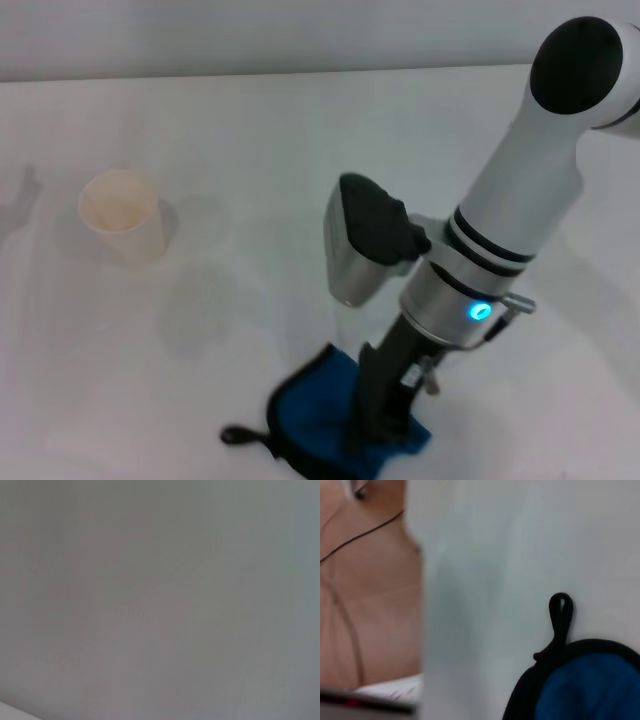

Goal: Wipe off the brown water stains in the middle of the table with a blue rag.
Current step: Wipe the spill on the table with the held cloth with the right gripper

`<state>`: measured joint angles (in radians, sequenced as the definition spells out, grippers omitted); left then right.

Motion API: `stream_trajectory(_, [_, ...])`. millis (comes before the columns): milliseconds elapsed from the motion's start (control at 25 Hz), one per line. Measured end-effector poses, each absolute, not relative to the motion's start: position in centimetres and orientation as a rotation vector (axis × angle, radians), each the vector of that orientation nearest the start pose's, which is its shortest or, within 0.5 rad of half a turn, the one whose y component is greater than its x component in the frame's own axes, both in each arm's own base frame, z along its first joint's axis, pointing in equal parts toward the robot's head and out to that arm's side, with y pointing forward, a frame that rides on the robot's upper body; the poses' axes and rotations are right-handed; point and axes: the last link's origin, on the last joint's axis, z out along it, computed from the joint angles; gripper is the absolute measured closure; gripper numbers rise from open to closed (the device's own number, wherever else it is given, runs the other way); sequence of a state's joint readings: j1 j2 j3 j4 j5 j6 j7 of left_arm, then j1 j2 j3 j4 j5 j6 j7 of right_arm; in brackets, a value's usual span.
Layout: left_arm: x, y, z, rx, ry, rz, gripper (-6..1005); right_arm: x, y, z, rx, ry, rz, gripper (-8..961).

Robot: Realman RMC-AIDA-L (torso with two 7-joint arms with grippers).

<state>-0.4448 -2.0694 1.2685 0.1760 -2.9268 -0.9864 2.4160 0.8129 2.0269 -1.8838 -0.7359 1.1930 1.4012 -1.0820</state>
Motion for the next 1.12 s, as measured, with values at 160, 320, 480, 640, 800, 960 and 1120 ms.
stream_trajectory(160, [-35.2, 35.2, 1.4, -1.477, -0.958, -0.905, 121, 19.1, 29.1, -10.8, -3.371, 0.512, -0.672, 908])
stream_trajectory(320, [-35.1, 35.3, 1.3, -1.479, -0.957, -0.907, 122, 18.9, 29.6, -11.1, -3.342, 0.501, -0.649, 908])
stream_trajectory(480, [-35.0, 35.3, 1.2, -1.479, -0.959, -0.909, 122, 18.7, 31.7, -10.6, -3.241, 0.559, -0.528, 908])
stream_trajectory(640, [-35.0, 35.3, 1.2, -1.479, -0.960, -0.910, 122, 18.8, 33.9, -9.5, -3.141, 0.582, -0.464, 908])
stream_trajectory(800, [-35.0, 35.2, 1.1, -1.479, -0.961, -0.910, 122, 19.7, 35.9, -8.7, -2.991, 0.638, -0.472, 908])
stream_trajectory(960, [-34.9, 35.3, 1.1, -1.479, -0.961, -0.912, 122, 20.7, 37.1, -7.6, -2.880, 0.723, -0.465, 908])
stream_trajectory(1120, [-34.8, 35.4, 1.1, -1.479, -0.960, -0.914, 123, 21.4, 36.2, -7.2, -2.930, 0.715, -0.548, 908])
